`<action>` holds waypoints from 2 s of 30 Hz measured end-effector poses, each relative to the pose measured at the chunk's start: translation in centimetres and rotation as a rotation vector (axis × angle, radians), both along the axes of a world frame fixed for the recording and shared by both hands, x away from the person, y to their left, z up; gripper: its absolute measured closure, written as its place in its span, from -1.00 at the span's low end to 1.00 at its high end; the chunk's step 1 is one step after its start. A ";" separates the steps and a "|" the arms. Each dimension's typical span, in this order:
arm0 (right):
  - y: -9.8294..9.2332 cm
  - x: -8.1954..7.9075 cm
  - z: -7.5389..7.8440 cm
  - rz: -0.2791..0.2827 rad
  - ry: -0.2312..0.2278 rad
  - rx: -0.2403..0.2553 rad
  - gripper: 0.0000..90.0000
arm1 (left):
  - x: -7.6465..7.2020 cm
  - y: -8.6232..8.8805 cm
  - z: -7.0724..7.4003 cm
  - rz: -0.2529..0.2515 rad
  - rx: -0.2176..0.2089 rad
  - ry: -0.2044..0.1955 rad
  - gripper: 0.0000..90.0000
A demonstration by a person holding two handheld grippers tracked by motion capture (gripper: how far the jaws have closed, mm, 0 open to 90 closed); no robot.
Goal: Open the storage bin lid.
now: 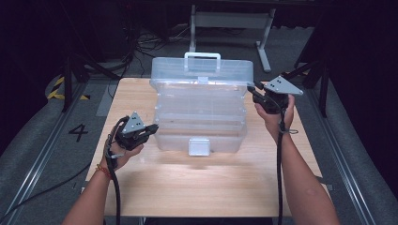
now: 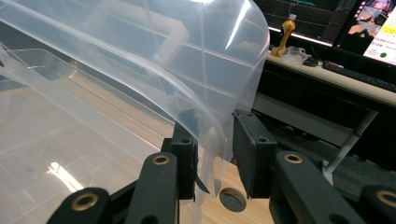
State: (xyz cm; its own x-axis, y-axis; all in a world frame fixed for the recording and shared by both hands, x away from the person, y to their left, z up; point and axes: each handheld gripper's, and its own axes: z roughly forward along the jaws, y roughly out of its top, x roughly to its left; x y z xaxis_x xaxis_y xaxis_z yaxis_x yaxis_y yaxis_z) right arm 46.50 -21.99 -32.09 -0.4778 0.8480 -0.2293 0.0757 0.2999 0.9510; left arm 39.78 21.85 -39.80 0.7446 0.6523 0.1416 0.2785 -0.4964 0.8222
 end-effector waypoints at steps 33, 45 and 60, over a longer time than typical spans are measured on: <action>0.4 3.2 1.6 -0.068 0.015 -0.004 0.86 | 0.5 0.2 -0.5 -0.015 -0.041 0.014 0.89; 0.3 4.3 2.0 -0.072 0.032 0.014 0.89 | 0.6 0.2 -0.7 -0.015 -0.051 0.006 0.89; 0.3 6.1 2.7 -0.069 0.066 0.018 0.89 | 0.7 0.3 -0.8 -0.023 -0.061 0.003 0.88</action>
